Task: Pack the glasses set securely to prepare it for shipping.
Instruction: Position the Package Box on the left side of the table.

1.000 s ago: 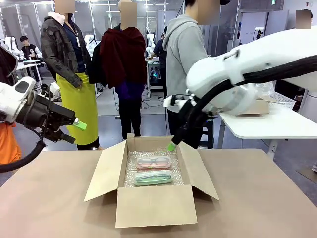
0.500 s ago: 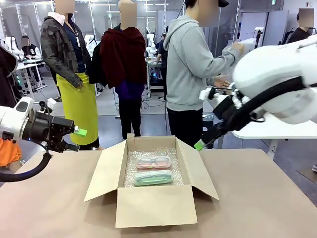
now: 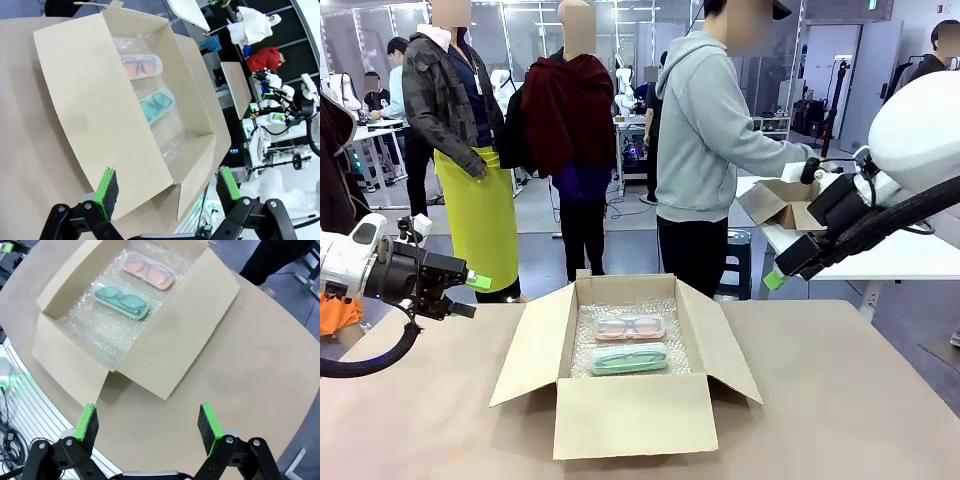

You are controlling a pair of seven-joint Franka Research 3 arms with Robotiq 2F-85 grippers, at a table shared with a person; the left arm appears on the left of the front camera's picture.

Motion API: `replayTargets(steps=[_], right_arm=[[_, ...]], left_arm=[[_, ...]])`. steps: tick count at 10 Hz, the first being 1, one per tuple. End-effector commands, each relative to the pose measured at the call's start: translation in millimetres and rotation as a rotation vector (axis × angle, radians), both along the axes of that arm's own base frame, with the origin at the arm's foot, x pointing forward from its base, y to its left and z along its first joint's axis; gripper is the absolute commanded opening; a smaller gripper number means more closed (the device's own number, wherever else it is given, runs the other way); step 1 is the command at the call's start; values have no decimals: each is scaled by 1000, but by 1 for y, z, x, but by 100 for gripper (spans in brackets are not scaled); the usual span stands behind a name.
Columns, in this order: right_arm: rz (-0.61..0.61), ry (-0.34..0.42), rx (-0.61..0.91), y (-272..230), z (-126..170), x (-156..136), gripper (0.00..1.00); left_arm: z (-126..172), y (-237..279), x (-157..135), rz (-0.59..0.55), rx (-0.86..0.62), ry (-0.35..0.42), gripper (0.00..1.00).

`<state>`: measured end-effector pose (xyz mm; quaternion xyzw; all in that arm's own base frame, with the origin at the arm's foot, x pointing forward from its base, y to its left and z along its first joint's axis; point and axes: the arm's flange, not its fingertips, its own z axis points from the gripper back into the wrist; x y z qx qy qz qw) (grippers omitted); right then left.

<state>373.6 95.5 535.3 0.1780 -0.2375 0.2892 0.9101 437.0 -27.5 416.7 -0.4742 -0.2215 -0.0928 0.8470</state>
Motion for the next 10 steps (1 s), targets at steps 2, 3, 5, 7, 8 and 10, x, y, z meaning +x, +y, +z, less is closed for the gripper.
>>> replayTargets(steps=[2, 3, 5, 7, 8, 10], right_arm=[[23, -6, 13, 6, -6, 4, 100], [23, -6, 13, 6, -6, 4, 100], [23, -6, 13, 6, -6, 4, 100], [23, -6, 13, 6, -6, 4, 100], [23, -6, 13, 6, -6, 4, 100], [23, -6, 13, 6, -6, 4, 100]], left_arm=[[1, 0, 0, 0, -13, 1, 100], [1, 0, 0, 0, -13, 1, 100], [-14, 5, 13, 18, -2, 38, 100], [-50, 12, 26, 13, -86, 81, 100], [-66, 18, 32, 15, -147, 107, 100], [-97, 29, 41, 34, -209, 145, 100]])
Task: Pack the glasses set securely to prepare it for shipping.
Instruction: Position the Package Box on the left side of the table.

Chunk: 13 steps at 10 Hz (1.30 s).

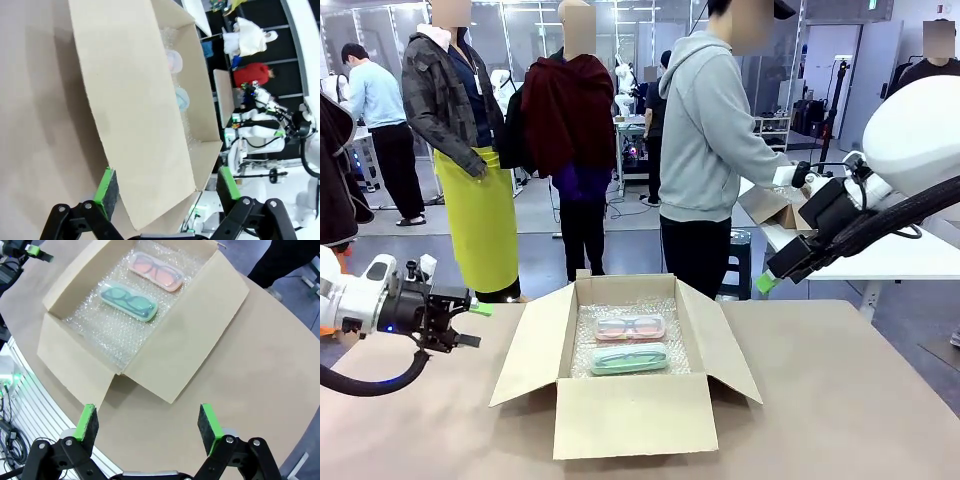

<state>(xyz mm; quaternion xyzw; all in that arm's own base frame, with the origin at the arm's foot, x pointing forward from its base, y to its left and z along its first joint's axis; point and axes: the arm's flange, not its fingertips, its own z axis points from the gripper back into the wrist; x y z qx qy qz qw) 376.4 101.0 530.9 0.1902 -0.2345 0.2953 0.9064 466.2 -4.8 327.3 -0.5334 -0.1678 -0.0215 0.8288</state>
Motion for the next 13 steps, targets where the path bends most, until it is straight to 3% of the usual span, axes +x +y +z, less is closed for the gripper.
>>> replayTargets(steps=[1, 6, 11, 12, 13], right_arm=[[3, -15, -6, 0, -1, 1, 100], [3, -15, -6, 0, -1, 1, 100], [3, -15, -6, 0, -1, 1, 100], [3, -15, -6, 0, -1, 1, 100], [3, -15, -6, 0, -1, 1, 100]], left_arm=[[-25, 10, 21, 28, -77, -4, 100], [-79, -5, 62, 35, -184, 93, 100], [-92, -21, 64, -7, -299, 163, 100], [-90, -22, 61, -20, -315, 165, 70], [-88, -24, 58, -33, -317, 171, 51]])
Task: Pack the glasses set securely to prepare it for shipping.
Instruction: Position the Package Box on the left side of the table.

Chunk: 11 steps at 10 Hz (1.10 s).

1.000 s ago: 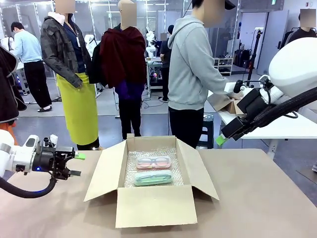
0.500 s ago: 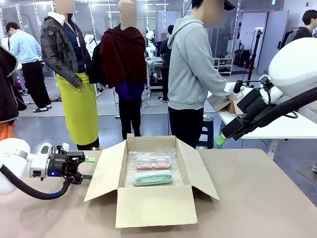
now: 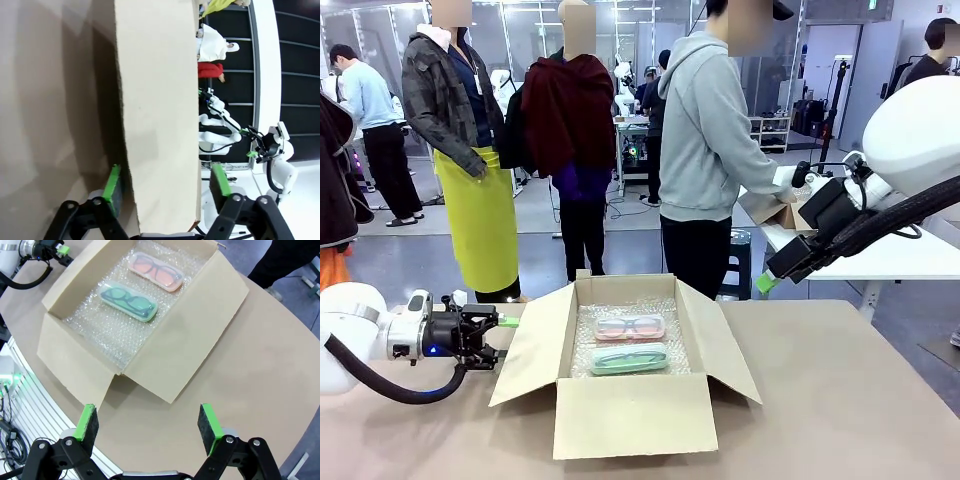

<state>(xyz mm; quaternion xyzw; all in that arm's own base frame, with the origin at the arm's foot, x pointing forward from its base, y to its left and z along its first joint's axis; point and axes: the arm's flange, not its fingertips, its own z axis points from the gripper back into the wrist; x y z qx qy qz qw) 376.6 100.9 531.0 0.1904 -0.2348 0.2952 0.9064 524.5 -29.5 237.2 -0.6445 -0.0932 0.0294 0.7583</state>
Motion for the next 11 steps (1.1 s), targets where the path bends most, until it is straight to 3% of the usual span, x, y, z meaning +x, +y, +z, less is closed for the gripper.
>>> replayTargets(steps=[1, 2, 3, 4, 5, 6, 11], right_arm=[[3, -14, -7, 1, -1, 1, 100], [3, -14, -7, 1, -1, 1, 100], [3, -14, -7, 1, -1, 1, 100], [3, -14, -7, 1, -1, 1, 100], [3, -14, -7, 1, -1, 1, 100], [3, -14, -7, 1, -1, 1, 100], [3, -14, -7, 1, -1, 1, 100]], left_arm=[[9, -2, -4, -1, -54, 12, 11], [15, -3, -6, 0, -56, 12, 0], [22, -5, -10, 1, -42, -7, 0], [26, -4, -11, -11, -59, 0, 12], [27, -3, -10, -7, -63, 6, 3], [28, -3, -11, -7, -61, 5, 0], [27, -15, -10, -33, -57, 5, 0]])
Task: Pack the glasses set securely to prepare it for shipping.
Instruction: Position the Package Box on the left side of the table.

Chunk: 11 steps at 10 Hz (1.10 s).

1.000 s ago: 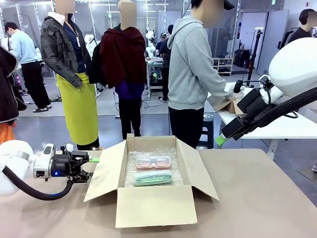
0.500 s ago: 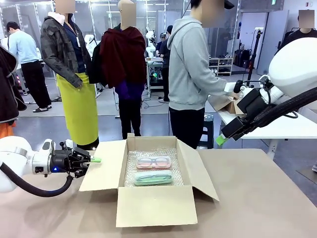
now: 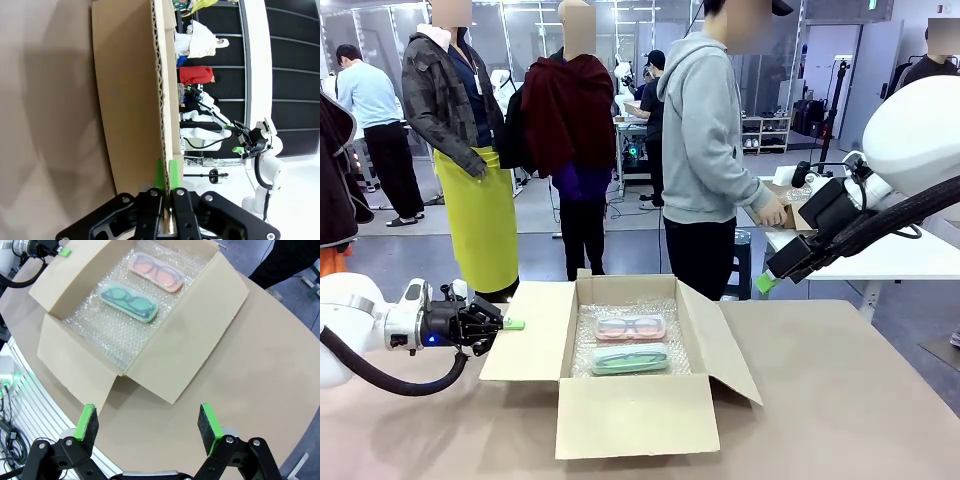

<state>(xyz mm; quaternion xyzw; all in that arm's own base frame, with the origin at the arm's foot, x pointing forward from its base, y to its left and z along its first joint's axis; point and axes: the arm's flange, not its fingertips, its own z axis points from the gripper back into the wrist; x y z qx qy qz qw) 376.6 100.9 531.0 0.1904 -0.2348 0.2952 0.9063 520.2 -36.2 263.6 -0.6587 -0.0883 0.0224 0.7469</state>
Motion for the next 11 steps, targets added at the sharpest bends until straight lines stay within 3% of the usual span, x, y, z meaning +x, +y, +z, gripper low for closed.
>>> replayTargets(steps=[1, 6, 8, 11], right_arm=[[3, -14, -7, 1, -1, 1, 100], [3, -14, -7, 1, -1, 1, 100], [3, -14, -7, 1, -1, 1, 100], [3, -14, -7, 1, -1, 1, 100]], left_arm=[[0, 2, 0, 4, 0, 0, 0], [0, 1, 0, 2, 2, 0, 3], [15, 36, 9, -96, 11, 38, 3], [21, 99, 10, -114, -6, 68, 3]])
